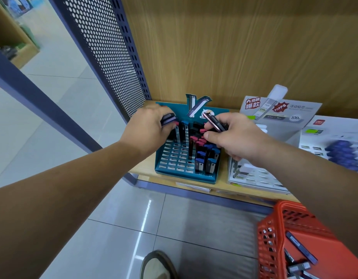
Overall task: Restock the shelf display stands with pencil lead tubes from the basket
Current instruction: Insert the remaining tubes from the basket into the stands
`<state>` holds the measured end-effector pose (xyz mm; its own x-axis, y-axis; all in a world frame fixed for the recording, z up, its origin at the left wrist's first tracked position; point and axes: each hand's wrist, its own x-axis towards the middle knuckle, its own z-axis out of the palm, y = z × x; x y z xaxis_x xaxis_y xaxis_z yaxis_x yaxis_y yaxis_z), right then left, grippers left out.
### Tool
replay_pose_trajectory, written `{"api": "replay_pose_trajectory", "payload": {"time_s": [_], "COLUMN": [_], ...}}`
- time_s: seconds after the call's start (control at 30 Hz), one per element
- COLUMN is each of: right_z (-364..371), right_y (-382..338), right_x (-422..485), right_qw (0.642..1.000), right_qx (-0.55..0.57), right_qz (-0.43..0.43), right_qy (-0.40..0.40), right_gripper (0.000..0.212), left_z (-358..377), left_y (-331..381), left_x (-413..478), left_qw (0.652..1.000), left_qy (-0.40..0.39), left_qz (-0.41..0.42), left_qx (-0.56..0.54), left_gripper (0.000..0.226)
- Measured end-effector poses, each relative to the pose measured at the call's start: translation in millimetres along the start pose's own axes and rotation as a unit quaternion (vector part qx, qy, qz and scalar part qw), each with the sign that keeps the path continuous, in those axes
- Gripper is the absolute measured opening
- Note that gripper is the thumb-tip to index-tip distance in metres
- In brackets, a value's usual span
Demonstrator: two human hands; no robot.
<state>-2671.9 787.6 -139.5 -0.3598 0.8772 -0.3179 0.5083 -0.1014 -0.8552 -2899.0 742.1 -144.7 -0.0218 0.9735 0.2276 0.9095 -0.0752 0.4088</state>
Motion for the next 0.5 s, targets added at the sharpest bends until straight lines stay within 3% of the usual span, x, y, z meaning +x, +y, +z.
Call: {"api": "replay_pose_trajectory", "payload": {"time_s": [0.07,0.17,0.23,0.5], "right_z": [0.1,0.2,0.3,3.2], "right_y": [1.6,2.9,5.1,8.4], "right_x": [-0.1,-2.8,-1.7,1.3], "right_qw": [1.0,0.998,0.995,0.991], "right_qx": [-0.012,-0.042,-0.066,-0.101], "right_qz": [-0.013,-0.047,-0.06,-0.07], "right_qy": [0.012,0.029,0.033,0.045], "right_gripper": [0.008,0.017,0.018,0.015], "left_z": [-0.3,4.9,11.7,15.6], "left_y": [7.1,21.9,28.1,31.2], "left_x": [-2.2,-9.1,-9.8,-8.0], "left_qw": [0.999,0.982,0.982,0.994], "left_qy": [0.007,-0.101,-0.135,-0.085], "left_qz": [-0.018,-0.068,-0.049,-0.014], "left_qx": [-0.049,-0.143,-0.123,-0.063], "left_gripper": [0.013,0.015,0.013,0.016]}}
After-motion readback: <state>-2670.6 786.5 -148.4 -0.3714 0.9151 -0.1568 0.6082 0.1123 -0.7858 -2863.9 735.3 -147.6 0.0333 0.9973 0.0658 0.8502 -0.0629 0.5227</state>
